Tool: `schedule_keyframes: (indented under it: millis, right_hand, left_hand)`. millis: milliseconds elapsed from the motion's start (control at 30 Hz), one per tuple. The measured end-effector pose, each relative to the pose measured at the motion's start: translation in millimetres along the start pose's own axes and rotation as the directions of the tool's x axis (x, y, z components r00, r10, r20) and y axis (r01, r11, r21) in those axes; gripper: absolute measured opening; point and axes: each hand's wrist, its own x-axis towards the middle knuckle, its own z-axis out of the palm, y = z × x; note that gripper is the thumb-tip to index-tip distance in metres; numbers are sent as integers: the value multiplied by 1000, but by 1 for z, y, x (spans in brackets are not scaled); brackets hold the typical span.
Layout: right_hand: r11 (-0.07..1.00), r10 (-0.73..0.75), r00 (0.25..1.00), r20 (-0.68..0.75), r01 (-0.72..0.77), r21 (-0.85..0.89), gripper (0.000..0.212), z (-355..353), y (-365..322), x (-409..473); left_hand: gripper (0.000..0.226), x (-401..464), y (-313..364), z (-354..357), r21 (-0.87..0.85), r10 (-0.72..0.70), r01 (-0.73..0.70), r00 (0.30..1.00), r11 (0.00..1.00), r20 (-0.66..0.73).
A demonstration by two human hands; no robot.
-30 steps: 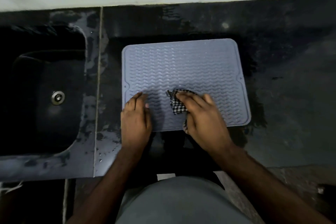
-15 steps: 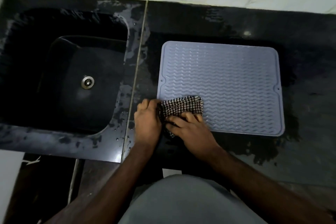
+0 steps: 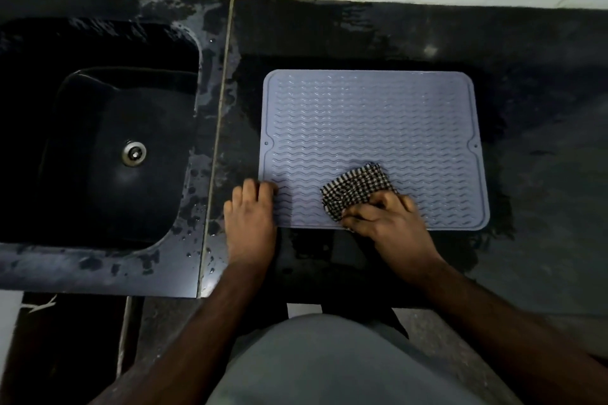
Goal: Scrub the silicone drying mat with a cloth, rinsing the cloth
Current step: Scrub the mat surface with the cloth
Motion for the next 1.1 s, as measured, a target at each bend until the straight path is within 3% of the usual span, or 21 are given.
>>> schedule_keyframes:
  millis: [133, 233, 300, 433, 567, 667, 700, 833, 900, 1000, 1100]
  right_hand:
    - [998, -47, 998, -35, 49, 50, 32, 4, 5, 1]
    - [994, -54, 997, -50, 58, 96, 34, 3, 9, -1]
    - [990, -71, 996, -60, 78, 118, 29, 1, 12, -4]
    - [988, -98, 993, -71, 106, 113, 31, 3, 31, -15]
    - [989, -5, 994, -113, 21, 146, 34, 5, 73, -45]
    - [985, 11, 995, -96, 5, 172, 36, 6, 89, -56]
    - [985, 14, 995, -96, 3, 174, 35, 6, 90, -57]
    - [984, 26, 997, -72, -13, 177, 28, 0, 88, -55]
    - [984, 17, 998, -61, -6, 178, 26, -2, 89, -56]
    - [982, 33, 995, -98, -13, 189, 23, -4, 103, -64]
    - [968, 97, 983, -157, -57, 245, 26, -3, 127, -81]
  left_hand:
    - [42, 0, 22, -2, -142, 64, -69, 997, 988, -40]
    - [48, 5, 61, 6, -479, 202, -203, 978, 854, -53]
    - [49, 2, 82, 15, -586, 250, -221, 968, 780, -31]
    - [67, -2, 93, 36, -406, 240, -227, 970, 885, -18]
    - [80, -1, 99, 43, -204, 249, -242, 969, 949, 9]
    - [80, -1, 125, 40, -97, 150, -142, 986, 985, 75]
    - [80, 1, 139, 39, -105, 137, -127, 986, 986, 91]
    - [77, 11, 178, 43, -313, 338, -302, 939, 900, 65]
    - [69, 11, 178, 50, -347, 303, -274, 953, 897, 31]
    - [77, 10, 172, 54, -318, 315, -299, 949, 899, -3]
    - [80, 12, 176, 58, -130, 351, -344, 936, 930, 35]
